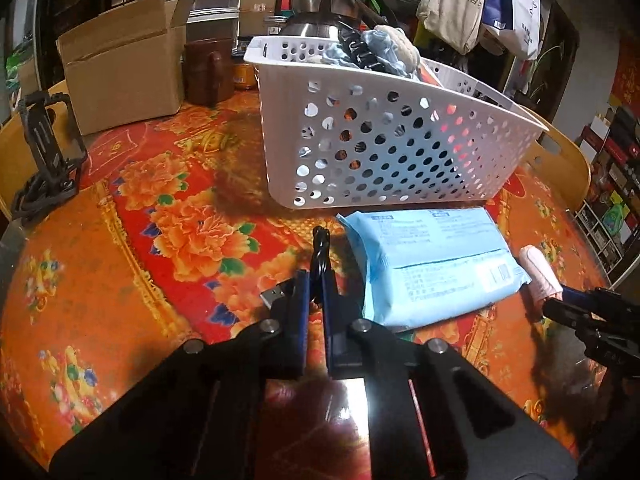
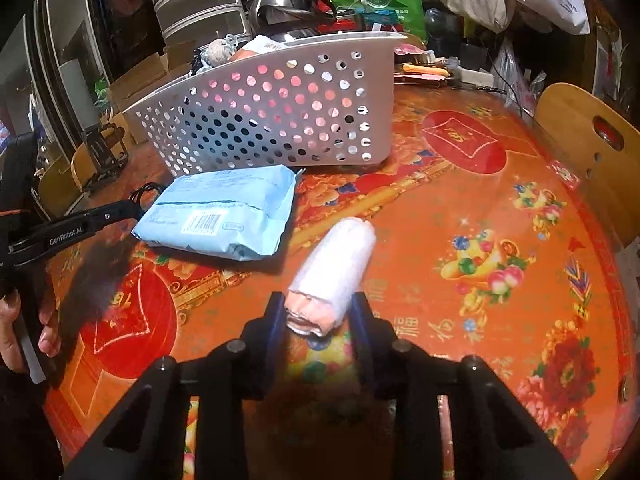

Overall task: Organize soft objects
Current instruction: 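Grasp the white rolled towel with the right tool and lift it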

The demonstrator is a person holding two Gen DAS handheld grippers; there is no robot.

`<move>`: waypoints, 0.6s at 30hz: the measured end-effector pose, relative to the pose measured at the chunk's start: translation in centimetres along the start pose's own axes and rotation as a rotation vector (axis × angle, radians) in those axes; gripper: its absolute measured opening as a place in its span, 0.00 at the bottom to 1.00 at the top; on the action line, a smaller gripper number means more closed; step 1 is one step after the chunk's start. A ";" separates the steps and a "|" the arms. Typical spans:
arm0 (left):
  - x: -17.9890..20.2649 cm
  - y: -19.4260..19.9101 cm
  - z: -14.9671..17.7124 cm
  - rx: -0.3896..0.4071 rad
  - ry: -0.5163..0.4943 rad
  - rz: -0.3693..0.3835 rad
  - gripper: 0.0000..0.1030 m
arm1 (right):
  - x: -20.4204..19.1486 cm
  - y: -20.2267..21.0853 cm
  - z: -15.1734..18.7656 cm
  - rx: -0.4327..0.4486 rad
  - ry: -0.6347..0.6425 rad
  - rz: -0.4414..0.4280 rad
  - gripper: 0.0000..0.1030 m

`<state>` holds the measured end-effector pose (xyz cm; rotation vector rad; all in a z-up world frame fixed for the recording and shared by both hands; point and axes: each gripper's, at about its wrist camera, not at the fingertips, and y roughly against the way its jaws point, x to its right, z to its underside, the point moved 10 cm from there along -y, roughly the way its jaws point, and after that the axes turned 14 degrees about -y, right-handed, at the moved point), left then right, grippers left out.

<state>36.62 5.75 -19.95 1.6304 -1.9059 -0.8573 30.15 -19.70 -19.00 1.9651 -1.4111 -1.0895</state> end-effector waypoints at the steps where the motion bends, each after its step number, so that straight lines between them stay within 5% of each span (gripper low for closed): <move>1: 0.0 0.0 0.1 0.000 -0.001 -0.001 0.05 | 0.0 0.0 0.0 0.000 0.000 0.000 0.31; 18: -0.4 2.5 -0.3 0.090 -0.004 -0.032 0.05 | -1.1 1.9 -0.3 0.089 0.038 -0.029 0.26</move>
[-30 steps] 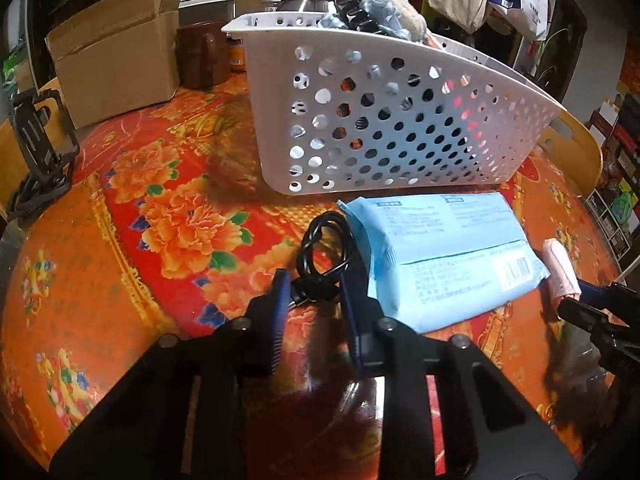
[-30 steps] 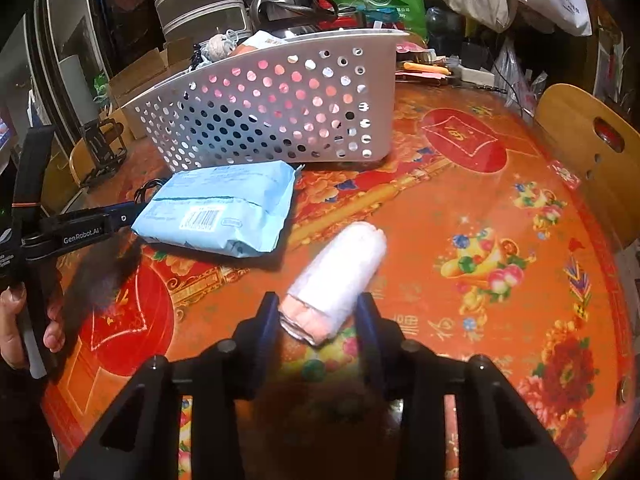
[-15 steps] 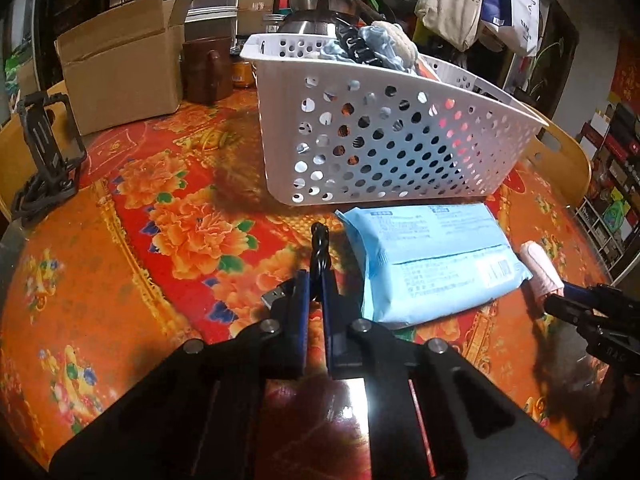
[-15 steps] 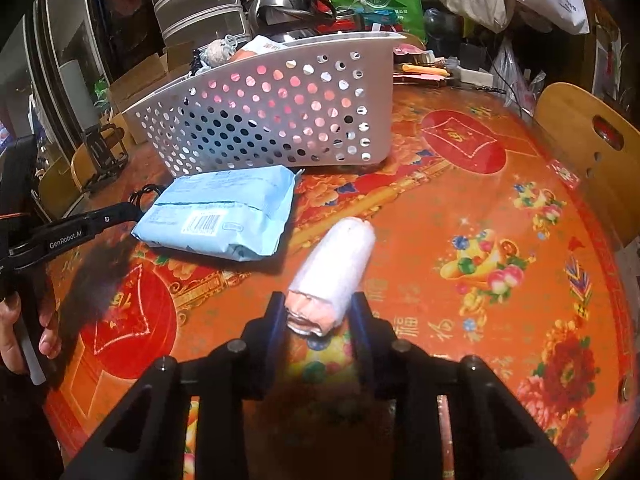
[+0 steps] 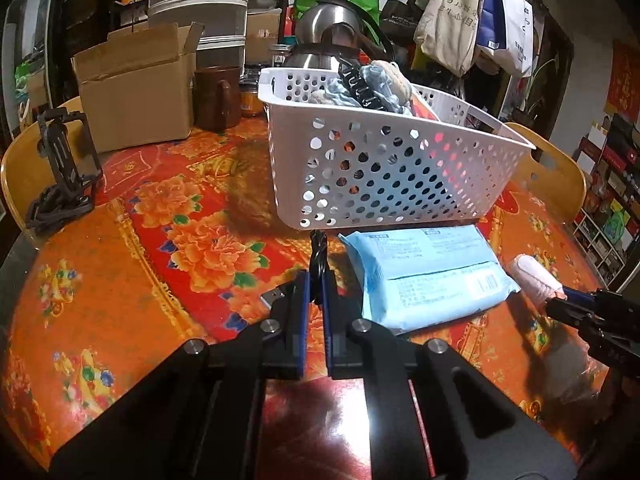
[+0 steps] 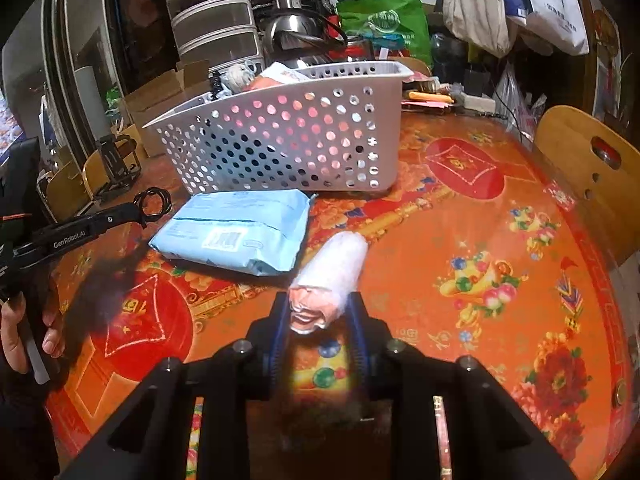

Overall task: Organize soft objects
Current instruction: 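Grasp the white rolled towel with the right tool and lift it, then carry the white rolled towel into the white basket and release it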

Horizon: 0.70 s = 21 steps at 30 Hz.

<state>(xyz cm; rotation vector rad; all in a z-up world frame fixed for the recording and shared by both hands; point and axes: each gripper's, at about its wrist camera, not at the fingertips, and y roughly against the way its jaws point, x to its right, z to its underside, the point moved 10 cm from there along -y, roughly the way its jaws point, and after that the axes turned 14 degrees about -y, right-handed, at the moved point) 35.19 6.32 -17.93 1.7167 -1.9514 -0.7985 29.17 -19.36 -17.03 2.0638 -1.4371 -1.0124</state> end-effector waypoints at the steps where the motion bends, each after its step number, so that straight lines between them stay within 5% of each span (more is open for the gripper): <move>1: 0.0 0.1 0.0 0.002 0.001 0.000 0.05 | -0.1 0.3 -0.1 0.013 0.001 -0.001 0.26; 21: 0.6 2.7 -1.1 0.089 -0.005 0.000 0.05 | -1.6 5.2 -2.1 0.169 0.037 -0.022 0.25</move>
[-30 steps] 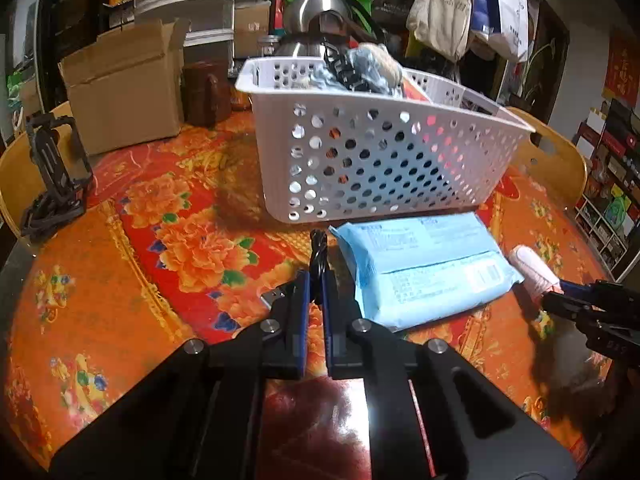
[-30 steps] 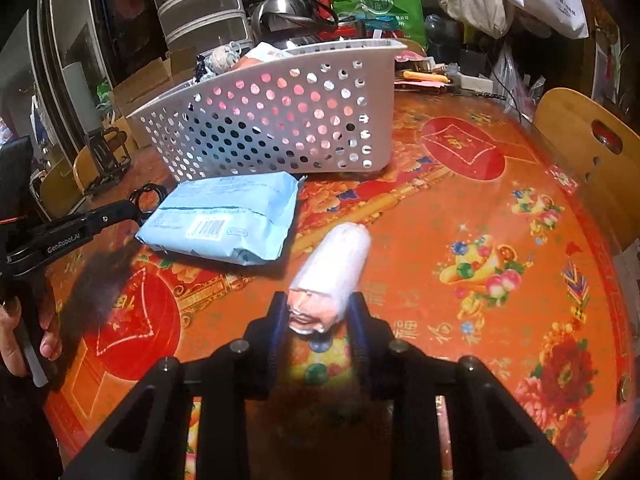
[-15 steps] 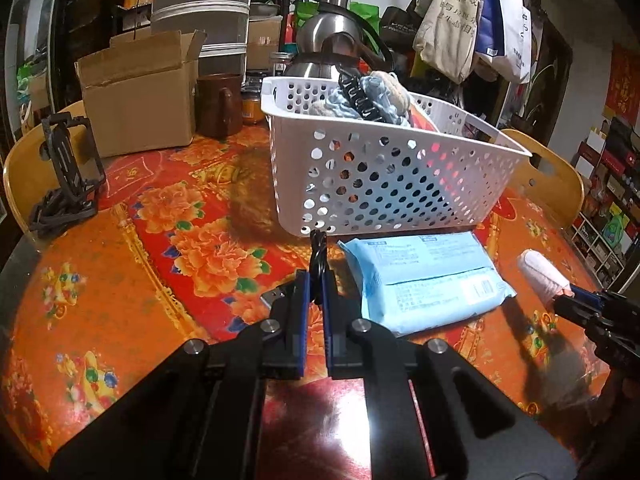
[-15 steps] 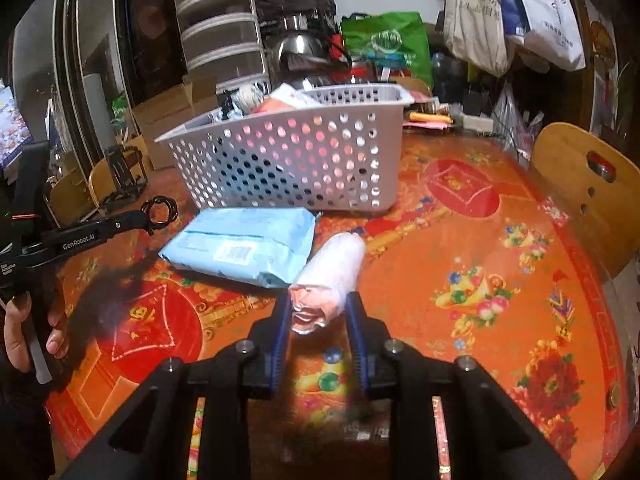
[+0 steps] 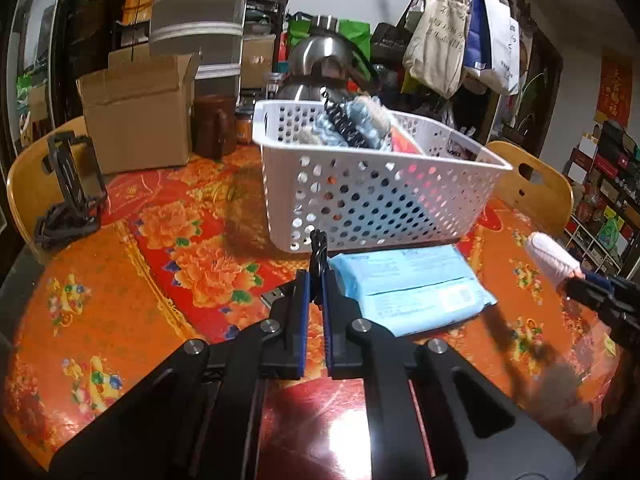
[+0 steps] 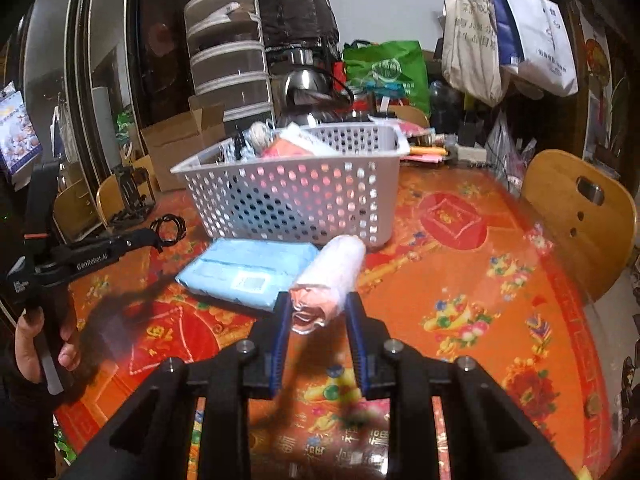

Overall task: Organize soft objects
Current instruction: 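Carry the white rolled towel into the white basket and release it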

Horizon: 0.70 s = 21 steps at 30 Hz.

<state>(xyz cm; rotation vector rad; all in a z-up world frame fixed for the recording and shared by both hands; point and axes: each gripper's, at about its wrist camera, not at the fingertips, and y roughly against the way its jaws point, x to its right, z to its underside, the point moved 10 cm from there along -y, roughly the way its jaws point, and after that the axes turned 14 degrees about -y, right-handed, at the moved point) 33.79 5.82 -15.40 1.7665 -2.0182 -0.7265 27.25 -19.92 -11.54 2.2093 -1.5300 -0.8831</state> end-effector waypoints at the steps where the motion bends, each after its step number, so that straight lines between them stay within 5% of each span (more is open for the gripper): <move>1: 0.1 0.3 -0.1 0.006 -0.003 0.000 0.05 | -0.1 0.5 -0.4 0.009 0.005 -0.001 0.25; 10: 0.7 5.1 -3.6 0.081 -0.026 -0.003 0.05 | -1.0 2.8 -4.6 0.059 0.032 -0.020 0.25; 21: -1.4 6.3 -13.0 0.113 -0.024 -0.004 0.05 | -3.0 0.4 -12.9 0.057 0.079 -0.009 0.25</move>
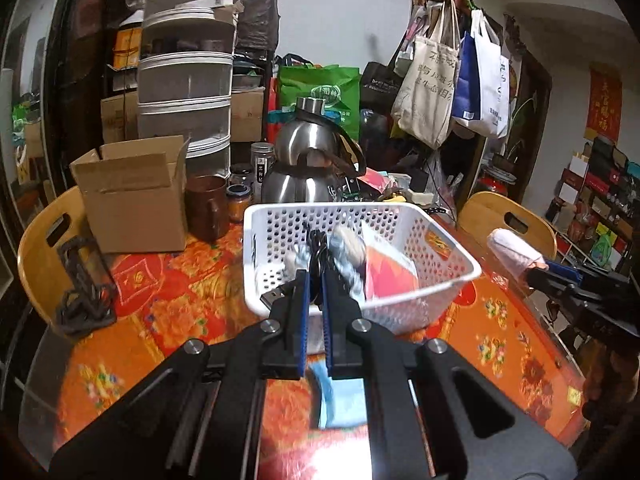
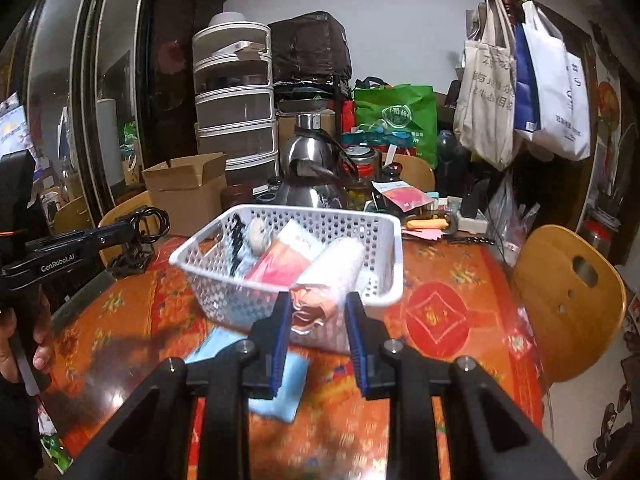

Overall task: Organize soft objects
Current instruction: 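Carry the white rolled towel into the white basket and release it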

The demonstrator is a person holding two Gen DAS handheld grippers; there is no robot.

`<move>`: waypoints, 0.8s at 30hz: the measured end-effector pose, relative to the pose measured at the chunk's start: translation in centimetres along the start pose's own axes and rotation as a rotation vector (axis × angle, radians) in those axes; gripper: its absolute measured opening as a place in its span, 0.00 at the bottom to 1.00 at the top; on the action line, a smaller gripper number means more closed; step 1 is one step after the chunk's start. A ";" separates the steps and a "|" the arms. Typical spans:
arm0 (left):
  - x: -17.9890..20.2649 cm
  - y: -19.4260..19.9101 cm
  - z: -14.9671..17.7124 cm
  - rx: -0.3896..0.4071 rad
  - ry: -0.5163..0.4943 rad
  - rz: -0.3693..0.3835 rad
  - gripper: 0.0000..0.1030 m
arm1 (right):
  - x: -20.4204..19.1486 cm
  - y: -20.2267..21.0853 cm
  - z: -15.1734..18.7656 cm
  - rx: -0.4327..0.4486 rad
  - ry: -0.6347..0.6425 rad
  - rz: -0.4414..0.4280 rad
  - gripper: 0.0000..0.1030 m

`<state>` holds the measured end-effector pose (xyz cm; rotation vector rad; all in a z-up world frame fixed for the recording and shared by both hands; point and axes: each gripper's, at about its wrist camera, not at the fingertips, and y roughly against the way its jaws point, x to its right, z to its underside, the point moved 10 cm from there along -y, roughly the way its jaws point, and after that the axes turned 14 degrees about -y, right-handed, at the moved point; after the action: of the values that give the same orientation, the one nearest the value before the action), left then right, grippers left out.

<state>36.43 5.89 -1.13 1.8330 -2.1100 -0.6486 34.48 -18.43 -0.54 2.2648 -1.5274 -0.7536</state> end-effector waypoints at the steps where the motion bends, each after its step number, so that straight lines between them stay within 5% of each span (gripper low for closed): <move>1: -0.1 -0.4 -0.7 -0.007 0.001 0.004 0.05 | 0.0 -0.5 -0.5 -0.007 0.004 0.006 0.25; 11: -2.6 -7.7 -5.5 -0.122 0.030 0.009 0.05 | 1.6 -8.9 -4.8 -0.106 0.013 0.087 0.25; 24: -3.8 -15.9 -2.7 -0.266 0.021 -0.049 0.06 | 3.1 -15.3 -3.6 -0.214 0.009 0.116 0.25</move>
<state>52.03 7.59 -6.36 1.7395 -1.8678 -0.8715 49.12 -15.55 -6.43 2.0051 -1.4824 -0.8289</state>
